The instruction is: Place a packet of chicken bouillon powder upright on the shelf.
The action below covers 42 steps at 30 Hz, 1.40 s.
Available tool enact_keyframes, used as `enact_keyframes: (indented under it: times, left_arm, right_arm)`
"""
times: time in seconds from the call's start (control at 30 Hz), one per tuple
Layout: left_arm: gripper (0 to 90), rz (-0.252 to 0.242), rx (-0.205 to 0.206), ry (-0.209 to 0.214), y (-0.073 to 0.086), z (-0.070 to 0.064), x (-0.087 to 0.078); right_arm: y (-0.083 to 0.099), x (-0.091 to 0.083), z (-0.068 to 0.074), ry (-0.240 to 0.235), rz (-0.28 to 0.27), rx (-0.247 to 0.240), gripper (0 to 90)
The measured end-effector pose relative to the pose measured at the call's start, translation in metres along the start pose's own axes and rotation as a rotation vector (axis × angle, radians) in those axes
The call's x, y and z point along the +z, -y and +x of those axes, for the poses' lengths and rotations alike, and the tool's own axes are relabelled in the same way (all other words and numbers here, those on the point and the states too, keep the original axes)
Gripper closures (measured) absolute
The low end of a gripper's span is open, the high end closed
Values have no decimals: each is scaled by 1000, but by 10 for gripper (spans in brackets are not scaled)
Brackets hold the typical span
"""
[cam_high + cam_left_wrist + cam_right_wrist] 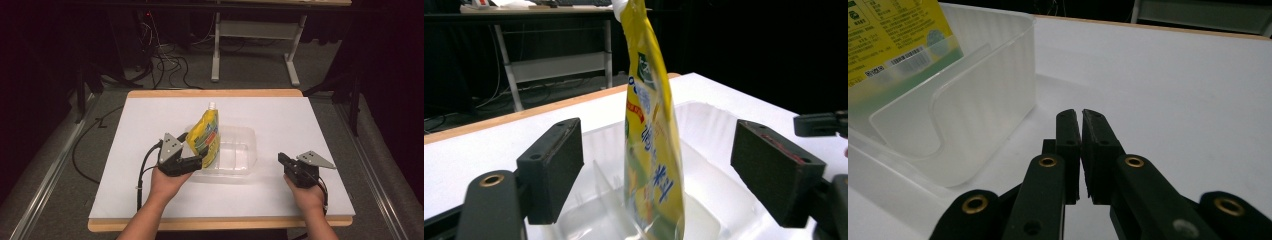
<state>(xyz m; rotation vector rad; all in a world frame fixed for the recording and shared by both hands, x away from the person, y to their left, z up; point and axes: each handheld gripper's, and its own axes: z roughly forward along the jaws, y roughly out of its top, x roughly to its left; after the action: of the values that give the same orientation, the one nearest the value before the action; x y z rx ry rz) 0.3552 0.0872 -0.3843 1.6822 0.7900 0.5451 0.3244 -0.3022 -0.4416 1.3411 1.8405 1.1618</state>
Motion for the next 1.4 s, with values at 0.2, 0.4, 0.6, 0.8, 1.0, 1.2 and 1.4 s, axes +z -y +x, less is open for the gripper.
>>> enact_keyframes:
  times: [0.2,0.4,0.6,0.8,1.0,1.2,1.4]
  left_arm:
    - [220,14,12,-6,3,15,-32]
    - [245,28,17,-71,13,41,-69]
    - [306,53,-26,-190,38,81,-96]
    - [343,114,-3,-269,75,105,-104]
    - [332,112,-79,-218,79,111,-105]
    - [284,116,-77,-197,78,107,-101]
    - [240,133,-94,-198,78,106,-98]
  right_arm:
    - [0,2,3,-6,6,-3,859]
    - [0,3,4,-10,5,-2,843]
    - [0,2,3,-9,4,-2,834]
    - [0,2,3,-11,1,0,806]
    - [-5,0,5,-41,-22,6,567]
    - [-10,-3,9,-96,-90,15,127]
    - [-9,-4,10,-82,-91,1,66]
